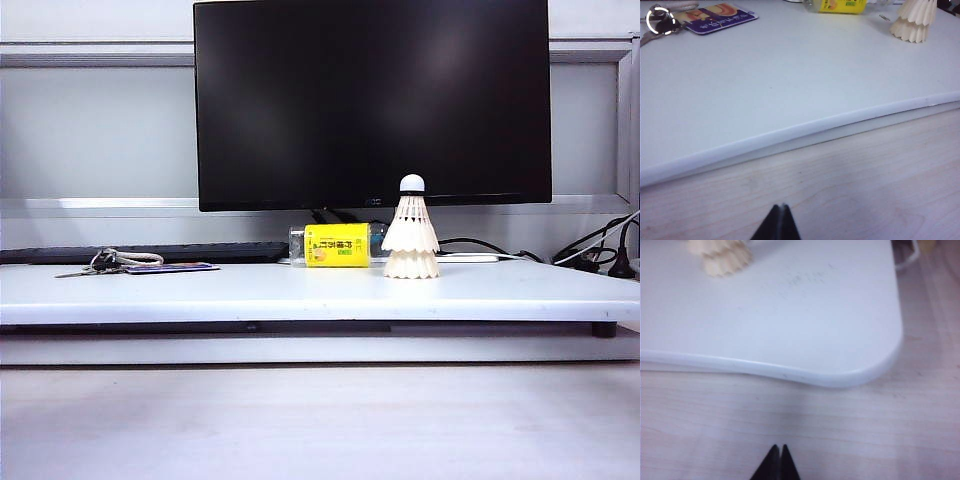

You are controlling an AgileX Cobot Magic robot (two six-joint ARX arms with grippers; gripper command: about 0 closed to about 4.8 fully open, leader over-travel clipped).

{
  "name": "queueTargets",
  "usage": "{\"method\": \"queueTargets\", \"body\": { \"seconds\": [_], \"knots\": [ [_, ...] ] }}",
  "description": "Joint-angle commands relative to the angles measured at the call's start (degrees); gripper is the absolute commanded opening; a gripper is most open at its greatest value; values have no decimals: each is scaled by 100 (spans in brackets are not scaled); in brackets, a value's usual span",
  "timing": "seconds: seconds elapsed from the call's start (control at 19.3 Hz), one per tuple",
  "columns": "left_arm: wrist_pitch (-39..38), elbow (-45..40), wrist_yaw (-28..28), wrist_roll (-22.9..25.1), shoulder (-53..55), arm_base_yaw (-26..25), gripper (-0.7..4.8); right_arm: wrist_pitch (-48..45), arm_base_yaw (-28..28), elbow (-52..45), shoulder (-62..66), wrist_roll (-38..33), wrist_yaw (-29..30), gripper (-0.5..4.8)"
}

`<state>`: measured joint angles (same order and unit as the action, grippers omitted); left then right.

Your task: Stack the badminton balls on the table vertically.

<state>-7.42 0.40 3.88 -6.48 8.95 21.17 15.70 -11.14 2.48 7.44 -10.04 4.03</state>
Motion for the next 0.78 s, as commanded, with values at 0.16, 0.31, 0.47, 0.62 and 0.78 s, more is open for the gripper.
{"method": "queueTargets", "body": {
  "seconds": [0.16, 0.31, 0.47, 0.62, 0.78],
  "knots": [
    [74, -13, -170, -15, 0, 2, -6, -48, 2, -33, 4, -46, -337, 11],
    [48, -13, -105, -17, 0, 7, -6, -52, 2, -33, 2, -46, -142, 13],
    [46, -13, -114, -17, 0, 4, -6, -55, 2, -33, 2, -66, -155, 13],
    [44, -13, -111, -15, 0, 4, -6, -57, 4, -33, 2, -66, -153, 13],
    [44, -13, -111, -15, 0, 4, -6, -55, 4, -33, 2, -66, -153, 13]
  ]
}}
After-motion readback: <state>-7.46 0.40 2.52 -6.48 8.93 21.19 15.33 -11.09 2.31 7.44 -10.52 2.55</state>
